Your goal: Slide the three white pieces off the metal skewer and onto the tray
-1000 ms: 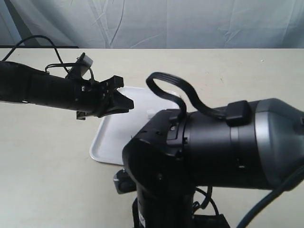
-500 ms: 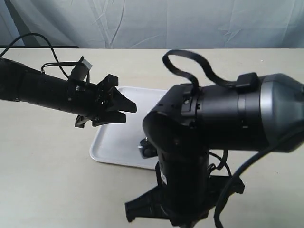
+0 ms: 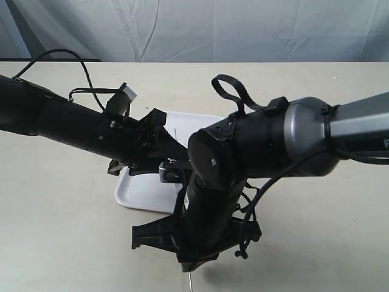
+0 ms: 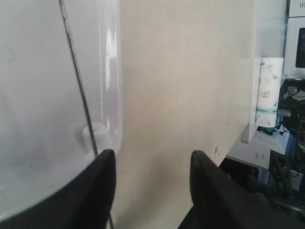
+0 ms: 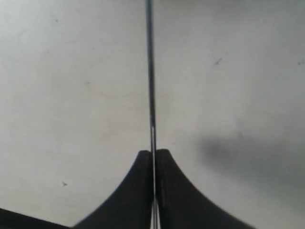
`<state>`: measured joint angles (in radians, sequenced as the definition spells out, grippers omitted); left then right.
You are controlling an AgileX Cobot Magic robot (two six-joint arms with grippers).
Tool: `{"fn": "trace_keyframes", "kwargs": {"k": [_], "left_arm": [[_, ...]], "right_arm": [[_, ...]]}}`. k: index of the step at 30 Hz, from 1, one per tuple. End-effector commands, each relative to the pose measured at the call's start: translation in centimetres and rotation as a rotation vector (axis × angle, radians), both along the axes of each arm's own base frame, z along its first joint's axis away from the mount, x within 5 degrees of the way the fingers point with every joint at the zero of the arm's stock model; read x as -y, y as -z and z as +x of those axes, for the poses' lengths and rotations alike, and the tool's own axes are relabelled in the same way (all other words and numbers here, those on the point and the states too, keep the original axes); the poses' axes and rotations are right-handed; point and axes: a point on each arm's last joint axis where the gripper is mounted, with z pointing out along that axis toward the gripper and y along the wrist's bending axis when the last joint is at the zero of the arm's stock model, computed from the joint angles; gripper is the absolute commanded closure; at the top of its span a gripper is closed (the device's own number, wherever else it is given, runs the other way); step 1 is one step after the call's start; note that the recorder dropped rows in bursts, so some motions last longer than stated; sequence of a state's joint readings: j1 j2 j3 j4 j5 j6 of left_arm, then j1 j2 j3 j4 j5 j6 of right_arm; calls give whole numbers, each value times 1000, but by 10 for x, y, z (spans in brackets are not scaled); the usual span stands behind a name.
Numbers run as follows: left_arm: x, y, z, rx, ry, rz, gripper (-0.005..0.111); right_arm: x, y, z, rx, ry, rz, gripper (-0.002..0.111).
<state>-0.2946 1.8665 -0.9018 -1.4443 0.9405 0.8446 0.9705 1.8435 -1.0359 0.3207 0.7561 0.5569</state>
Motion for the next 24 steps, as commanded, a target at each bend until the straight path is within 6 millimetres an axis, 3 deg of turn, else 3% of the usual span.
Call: {"fn": "trace_keyframes", "kwargs": {"k": [1, 9, 18, 24], "left_arm": [[1, 1, -3, -1, 19, 19, 60], [-2, 6, -3, 6, 28, 77, 60], [-3, 7, -2, 8, 17, 103, 60], [-1, -4, 6, 26, 35, 65, 60]], "right_arm": [[-2, -1, 6, 52, 4, 39, 109], [-9, -4, 13, 133, 36, 119, 109], [-18, -35, 20, 193, 16, 186, 109], [-8, -39, 18, 154, -26, 41, 109]]}}
